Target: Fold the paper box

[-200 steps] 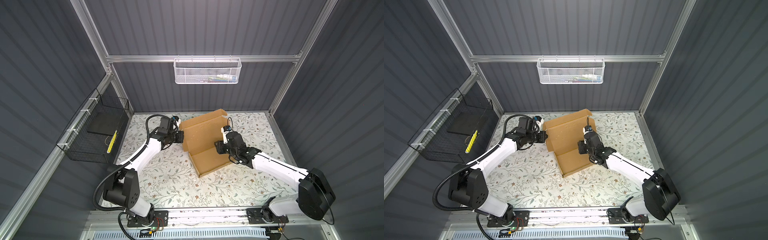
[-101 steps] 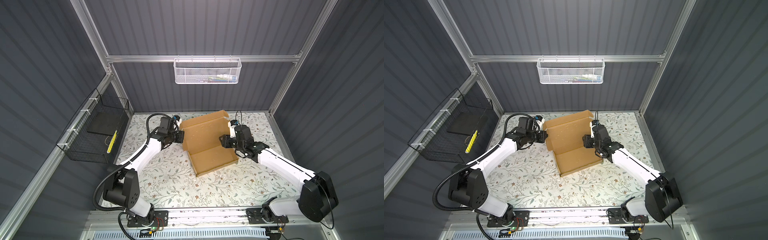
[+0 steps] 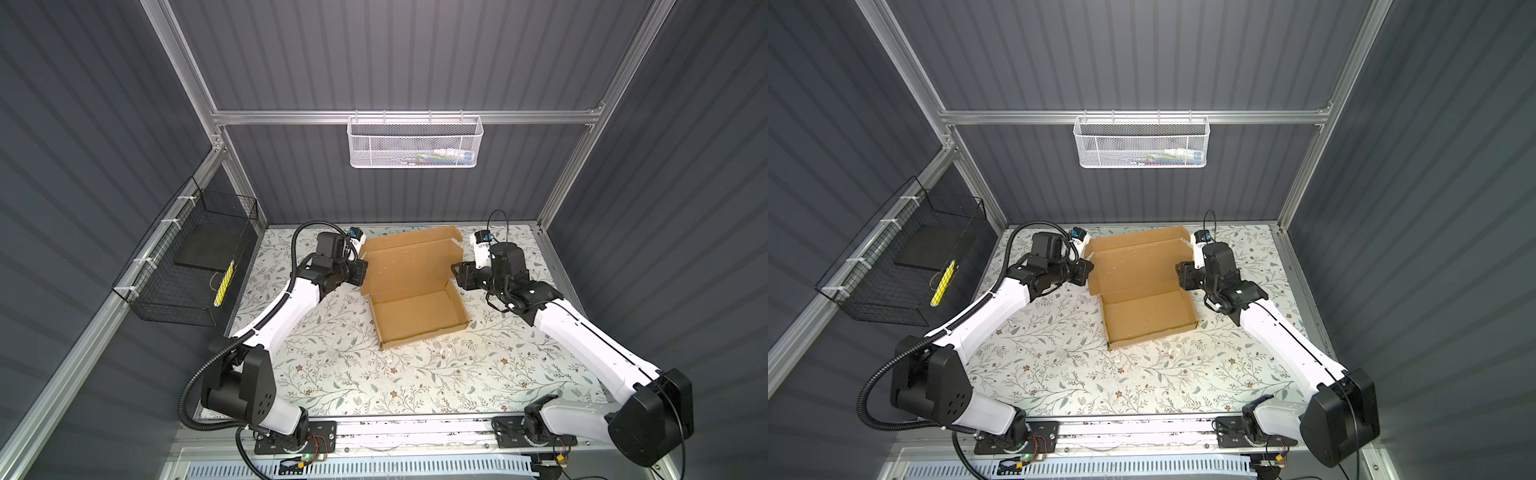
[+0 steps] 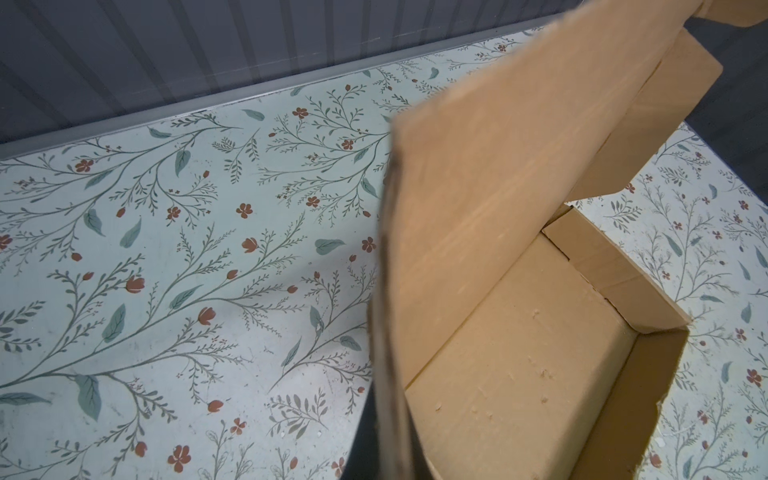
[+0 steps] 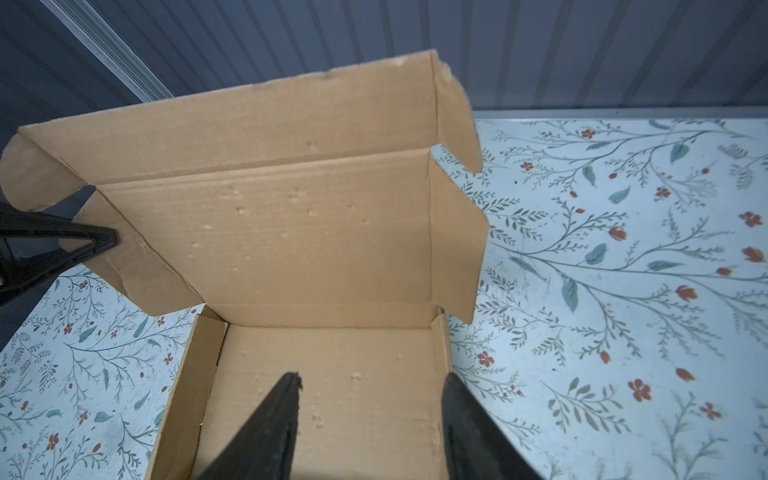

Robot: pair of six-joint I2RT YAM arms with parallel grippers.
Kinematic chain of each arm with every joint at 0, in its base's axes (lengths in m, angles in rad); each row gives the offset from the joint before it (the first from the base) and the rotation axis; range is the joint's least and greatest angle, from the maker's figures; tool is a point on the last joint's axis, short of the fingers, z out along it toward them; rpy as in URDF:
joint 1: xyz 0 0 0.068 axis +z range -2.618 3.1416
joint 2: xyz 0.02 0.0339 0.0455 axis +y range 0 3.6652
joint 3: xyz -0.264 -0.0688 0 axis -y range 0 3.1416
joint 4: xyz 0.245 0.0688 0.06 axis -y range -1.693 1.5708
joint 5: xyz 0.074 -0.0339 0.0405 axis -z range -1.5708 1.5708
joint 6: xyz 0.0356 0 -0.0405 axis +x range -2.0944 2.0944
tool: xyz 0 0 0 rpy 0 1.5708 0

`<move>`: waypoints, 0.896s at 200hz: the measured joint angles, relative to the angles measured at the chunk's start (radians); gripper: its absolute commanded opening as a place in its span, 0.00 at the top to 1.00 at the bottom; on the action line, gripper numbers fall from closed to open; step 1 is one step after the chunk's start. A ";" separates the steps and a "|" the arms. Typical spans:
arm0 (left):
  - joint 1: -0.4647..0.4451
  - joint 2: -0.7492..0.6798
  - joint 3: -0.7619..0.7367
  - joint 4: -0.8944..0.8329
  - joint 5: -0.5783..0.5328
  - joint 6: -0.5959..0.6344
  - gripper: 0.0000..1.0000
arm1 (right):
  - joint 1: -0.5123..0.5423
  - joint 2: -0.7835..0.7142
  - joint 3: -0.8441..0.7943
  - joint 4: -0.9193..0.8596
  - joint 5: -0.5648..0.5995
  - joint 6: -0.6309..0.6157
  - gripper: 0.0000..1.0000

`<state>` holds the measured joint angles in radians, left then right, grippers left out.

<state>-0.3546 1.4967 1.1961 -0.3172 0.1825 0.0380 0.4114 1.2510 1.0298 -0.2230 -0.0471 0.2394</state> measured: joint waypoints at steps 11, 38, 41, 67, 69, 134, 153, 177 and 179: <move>0.000 -0.009 0.000 0.002 -0.001 0.019 1.00 | -0.012 -0.009 0.004 -0.008 -0.011 -0.023 0.39; 0.000 -0.031 -0.001 0.011 -0.002 0.061 1.00 | -0.040 -0.018 0.014 -0.043 -0.034 -0.063 0.37; 0.000 -0.034 -0.001 0.013 -0.003 0.066 1.00 | -0.043 -0.018 0.016 -0.046 -0.038 -0.065 0.37; 0.000 -0.053 -0.016 0.034 -0.004 0.095 1.00 | -0.093 -0.016 0.039 -0.085 -0.067 -0.066 0.42; 0.000 -0.054 -0.017 0.035 -0.004 0.098 1.00 | -0.098 -0.016 0.041 -0.087 -0.068 -0.066 0.43; 0.000 -0.062 -0.053 0.076 -0.005 0.126 1.00 | -0.147 0.060 0.122 -0.134 -0.088 -0.110 0.49; 0.000 -0.062 -0.059 0.079 -0.006 0.128 1.00 | -0.147 0.102 0.139 -0.145 -0.097 -0.126 0.50; 0.000 -0.063 -0.062 0.079 -0.008 0.128 1.00 | -0.147 0.156 0.161 -0.149 -0.112 -0.146 0.50; 0.000 -0.063 -0.062 0.079 -0.008 0.128 1.00 | -0.147 0.160 0.163 -0.149 -0.114 -0.148 0.50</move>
<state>-0.3546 1.4342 1.1339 -0.2379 0.1749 0.1658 0.2642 1.4113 1.1931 -0.3721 -0.1608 0.0917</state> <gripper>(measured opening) 0.050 0.500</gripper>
